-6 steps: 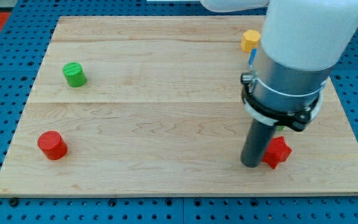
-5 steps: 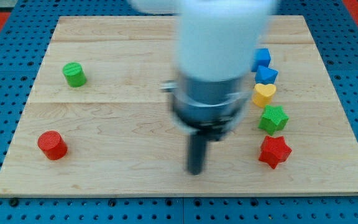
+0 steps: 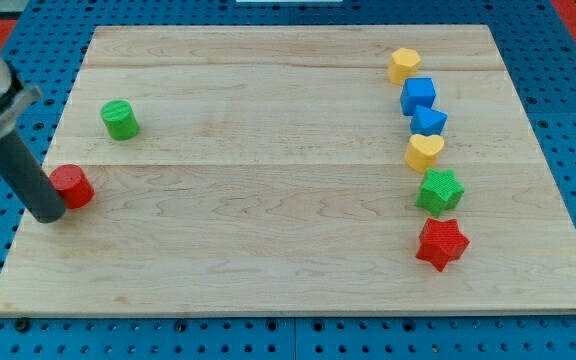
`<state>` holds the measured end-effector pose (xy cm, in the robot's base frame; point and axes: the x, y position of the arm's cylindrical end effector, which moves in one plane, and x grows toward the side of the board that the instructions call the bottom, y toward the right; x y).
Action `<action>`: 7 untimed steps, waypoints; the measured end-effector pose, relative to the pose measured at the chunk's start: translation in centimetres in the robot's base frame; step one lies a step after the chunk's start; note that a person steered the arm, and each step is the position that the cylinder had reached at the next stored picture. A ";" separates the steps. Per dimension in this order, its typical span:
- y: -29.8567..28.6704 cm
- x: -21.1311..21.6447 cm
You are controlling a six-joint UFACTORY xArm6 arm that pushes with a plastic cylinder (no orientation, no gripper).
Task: Move the red circle to the center
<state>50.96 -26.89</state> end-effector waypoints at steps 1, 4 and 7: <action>-3.3 -0.5; 1.8 -5.9; 13.5 -1.7</action>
<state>49.27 -13.39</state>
